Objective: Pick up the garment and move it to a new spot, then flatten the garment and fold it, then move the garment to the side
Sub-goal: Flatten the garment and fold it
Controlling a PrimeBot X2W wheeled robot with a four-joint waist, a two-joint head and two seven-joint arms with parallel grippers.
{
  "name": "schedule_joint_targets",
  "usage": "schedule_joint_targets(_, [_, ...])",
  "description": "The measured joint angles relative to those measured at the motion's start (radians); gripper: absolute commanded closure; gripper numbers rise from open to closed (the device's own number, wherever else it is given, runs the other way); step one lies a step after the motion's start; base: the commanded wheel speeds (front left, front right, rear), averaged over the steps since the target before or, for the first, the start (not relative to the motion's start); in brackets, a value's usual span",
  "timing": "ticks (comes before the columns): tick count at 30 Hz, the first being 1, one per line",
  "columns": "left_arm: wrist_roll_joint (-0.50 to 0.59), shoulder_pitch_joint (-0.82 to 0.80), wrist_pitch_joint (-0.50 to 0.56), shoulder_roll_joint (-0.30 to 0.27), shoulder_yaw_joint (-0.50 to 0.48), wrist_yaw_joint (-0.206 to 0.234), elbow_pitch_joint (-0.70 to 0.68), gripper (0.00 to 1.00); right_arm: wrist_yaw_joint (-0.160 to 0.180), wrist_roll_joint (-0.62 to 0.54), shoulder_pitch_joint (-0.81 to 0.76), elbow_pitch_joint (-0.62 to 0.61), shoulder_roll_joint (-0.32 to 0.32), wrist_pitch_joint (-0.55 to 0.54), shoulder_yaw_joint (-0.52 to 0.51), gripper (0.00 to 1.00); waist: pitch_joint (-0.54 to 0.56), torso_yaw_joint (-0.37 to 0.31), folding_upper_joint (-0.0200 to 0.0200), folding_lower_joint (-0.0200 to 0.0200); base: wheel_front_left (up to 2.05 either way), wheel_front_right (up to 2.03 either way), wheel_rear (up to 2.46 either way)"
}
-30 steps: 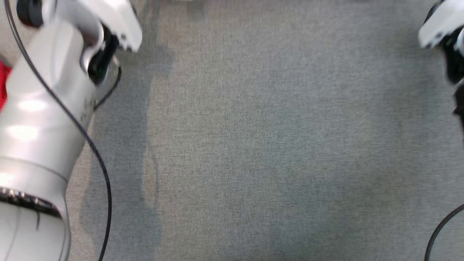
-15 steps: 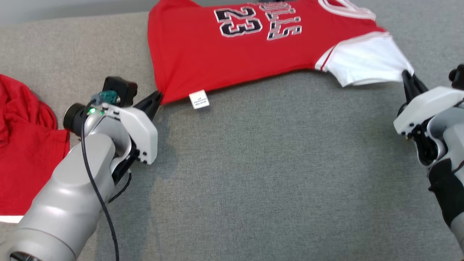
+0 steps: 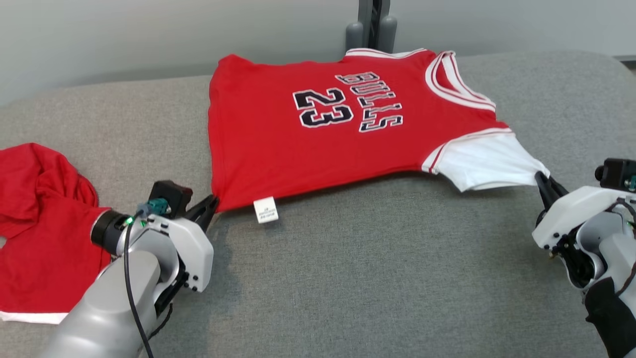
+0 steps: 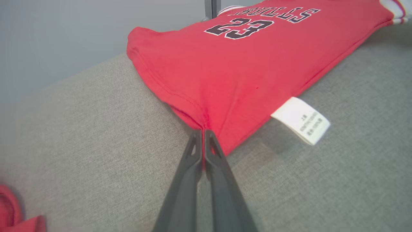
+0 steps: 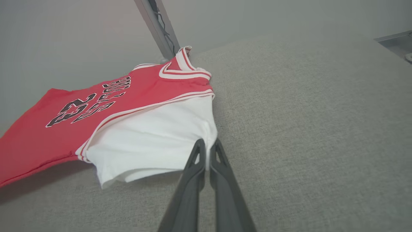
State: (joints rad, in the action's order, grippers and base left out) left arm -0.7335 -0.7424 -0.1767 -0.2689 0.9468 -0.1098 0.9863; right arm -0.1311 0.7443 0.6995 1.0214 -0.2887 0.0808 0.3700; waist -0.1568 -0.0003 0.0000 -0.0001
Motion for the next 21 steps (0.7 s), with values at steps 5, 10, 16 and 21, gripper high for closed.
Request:
schedule_joint_targets(5, [0.003, 0.055, -0.013, -0.008, 0.014, 0.014, -0.005, 1.0, 0.0, 0.047, -0.06, -0.042, 0.003, 0.0, 0.005, 1.0, 0.039, -0.005, 0.0, 0.0, 0.0, 0.0, 0.0])
schedule_joint_targets(10, [0.006, 0.096, -0.021, -0.026, 0.025, 0.028, -0.02, 1.0, 0.0, 0.1, -0.116, -0.107, 0.007, 0.001, 0.013, 1.0, 0.069, -0.008, 0.0, 0.0, 0.0, 0.0, 0.0])
schedule_joint_targets(16, [0.01, 0.123, -0.02, -0.039, 0.035, 0.054, -0.046, 1.0, 0.0, 0.182, -0.201, -0.205, 0.001, -0.023, 0.005, 1.0, 0.094, 0.006, 0.0, 0.0, 0.0, 0.0, 0.0])
schedule_joint_targets(21, [0.009, 0.147, -0.02, -0.052, 0.037, 0.068, -0.071, 1.0, 0.0, 0.215, -0.273, -0.283, -0.013, -0.057, 0.006, 1.0, 0.115, 0.014, 0.0, 0.0, 0.0, 0.0, 0.0])
